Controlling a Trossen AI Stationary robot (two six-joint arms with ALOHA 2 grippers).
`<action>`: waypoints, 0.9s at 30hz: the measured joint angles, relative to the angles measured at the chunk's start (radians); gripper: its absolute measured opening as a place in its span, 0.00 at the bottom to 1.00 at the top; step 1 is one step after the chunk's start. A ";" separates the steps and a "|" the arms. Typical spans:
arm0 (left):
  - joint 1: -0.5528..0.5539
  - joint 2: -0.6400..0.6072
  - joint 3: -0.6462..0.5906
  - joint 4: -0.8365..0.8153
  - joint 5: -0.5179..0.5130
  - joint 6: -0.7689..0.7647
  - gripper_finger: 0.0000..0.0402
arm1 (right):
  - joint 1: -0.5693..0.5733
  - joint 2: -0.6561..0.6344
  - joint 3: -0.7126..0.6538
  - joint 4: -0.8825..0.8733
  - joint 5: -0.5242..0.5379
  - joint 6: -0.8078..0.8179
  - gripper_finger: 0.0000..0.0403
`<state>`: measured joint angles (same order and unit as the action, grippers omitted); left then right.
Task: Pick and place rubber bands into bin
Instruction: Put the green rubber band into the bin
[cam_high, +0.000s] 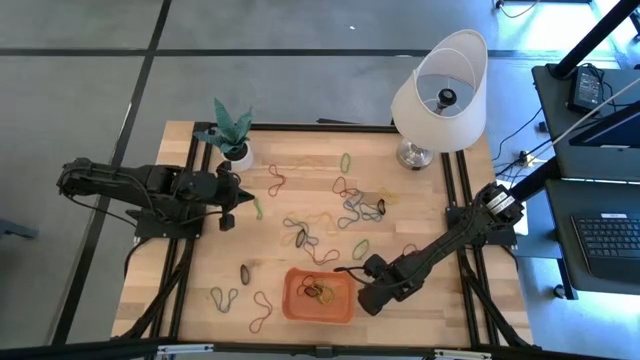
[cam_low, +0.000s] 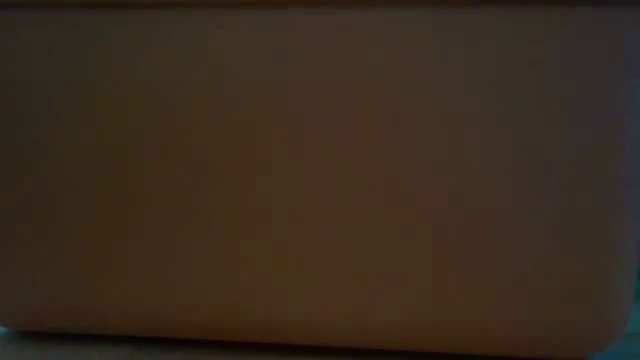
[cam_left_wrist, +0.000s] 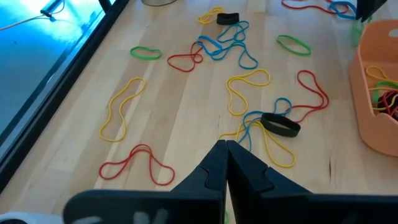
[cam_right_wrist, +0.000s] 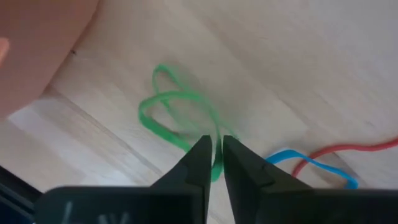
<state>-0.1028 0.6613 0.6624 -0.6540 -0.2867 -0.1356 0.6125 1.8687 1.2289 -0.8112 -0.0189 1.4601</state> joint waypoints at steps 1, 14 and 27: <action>0.000 0.000 0.000 0.000 0.000 0.000 0.01 | 0.000 0.000 -0.003 -0.001 0.000 0.000 0.12; 0.000 0.000 0.000 0.000 0.000 0.000 0.01 | 0.000 0.000 -0.008 0.000 0.000 -0.002 0.02; 0.000 0.000 0.000 0.000 0.000 0.000 0.01 | 0.000 0.000 -0.008 -0.001 0.050 0.000 0.06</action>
<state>-0.1028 0.6613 0.6621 -0.6540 -0.2867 -0.1356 0.6126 1.8685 1.2209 -0.8124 0.0313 1.4605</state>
